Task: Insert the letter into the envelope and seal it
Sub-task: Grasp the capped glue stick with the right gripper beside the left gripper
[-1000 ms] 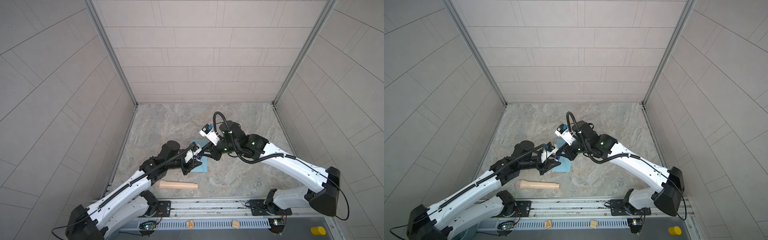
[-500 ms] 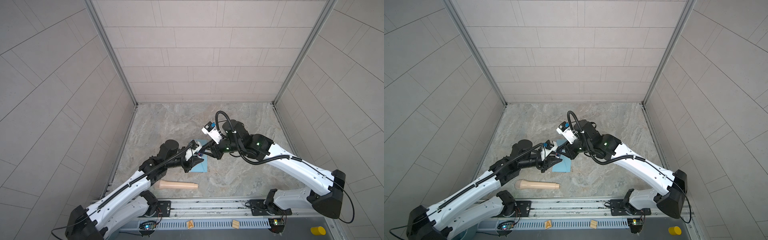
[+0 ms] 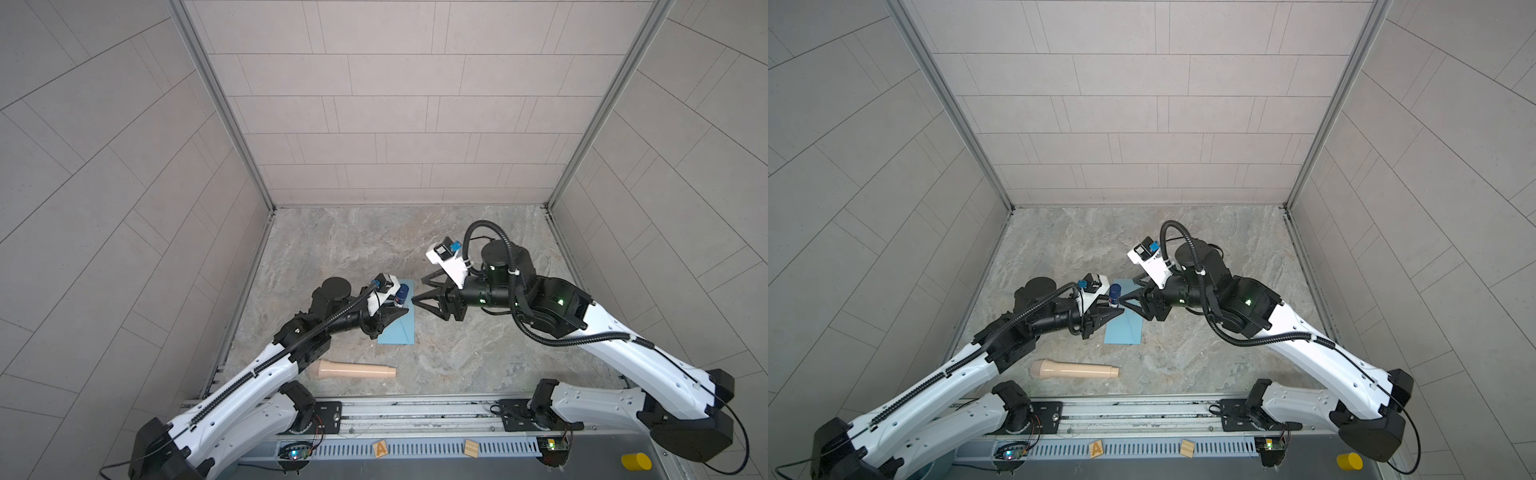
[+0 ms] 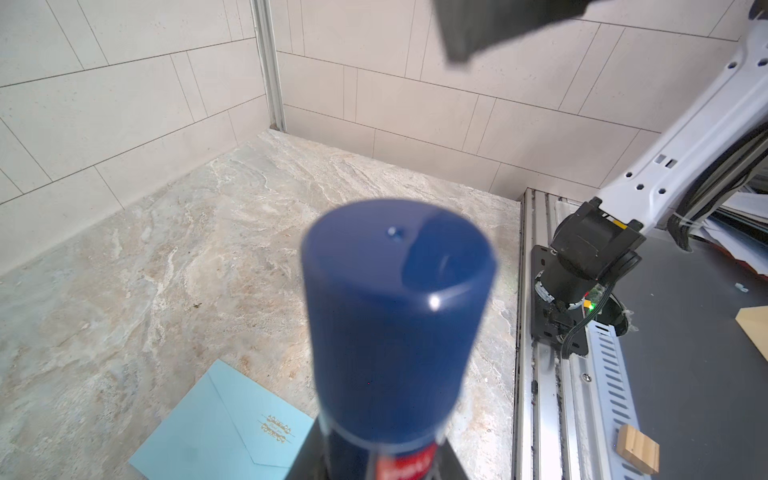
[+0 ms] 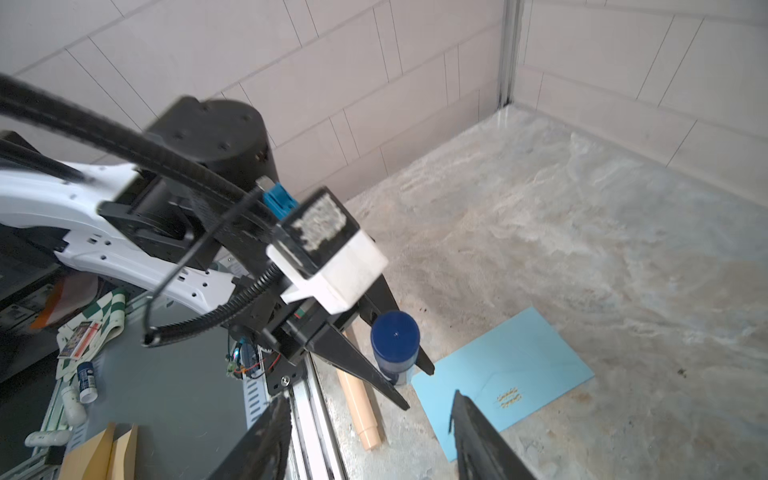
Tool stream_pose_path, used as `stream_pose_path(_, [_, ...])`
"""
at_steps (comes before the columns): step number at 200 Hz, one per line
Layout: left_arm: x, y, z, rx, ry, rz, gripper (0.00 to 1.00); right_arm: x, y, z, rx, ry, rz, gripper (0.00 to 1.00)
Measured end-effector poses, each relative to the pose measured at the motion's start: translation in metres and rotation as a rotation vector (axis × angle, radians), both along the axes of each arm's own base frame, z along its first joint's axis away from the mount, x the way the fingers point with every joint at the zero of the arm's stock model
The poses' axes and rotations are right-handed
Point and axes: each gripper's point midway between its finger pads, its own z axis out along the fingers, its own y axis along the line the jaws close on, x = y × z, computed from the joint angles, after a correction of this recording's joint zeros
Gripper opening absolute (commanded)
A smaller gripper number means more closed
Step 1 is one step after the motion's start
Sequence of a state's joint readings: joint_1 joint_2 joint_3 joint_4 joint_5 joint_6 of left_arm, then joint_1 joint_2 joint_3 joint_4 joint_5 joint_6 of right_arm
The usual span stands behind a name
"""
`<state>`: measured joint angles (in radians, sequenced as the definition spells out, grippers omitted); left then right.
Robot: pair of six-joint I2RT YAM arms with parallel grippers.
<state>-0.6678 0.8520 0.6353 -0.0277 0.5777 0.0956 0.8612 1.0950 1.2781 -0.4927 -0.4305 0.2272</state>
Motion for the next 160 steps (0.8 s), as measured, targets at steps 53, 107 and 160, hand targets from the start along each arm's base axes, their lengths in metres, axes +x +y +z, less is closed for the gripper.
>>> stream_pose_path(53, [0.003,-0.002,0.012,-0.07,0.046,0.027,0.0,-0.003,-0.008,-0.002,0.069,-0.088,-0.01,0.7])
stream_pose_path(107, [0.005,-0.005,0.022,-0.12,0.13,0.049,0.0,0.001,-0.008,-0.009,0.119,-0.101,-0.033,0.77])
stream_pose_path(160, [0.001,-0.013,0.032,-0.17,0.188,0.008,0.0,0.009,0.006,-0.015,0.214,-0.034,-0.046,0.77])
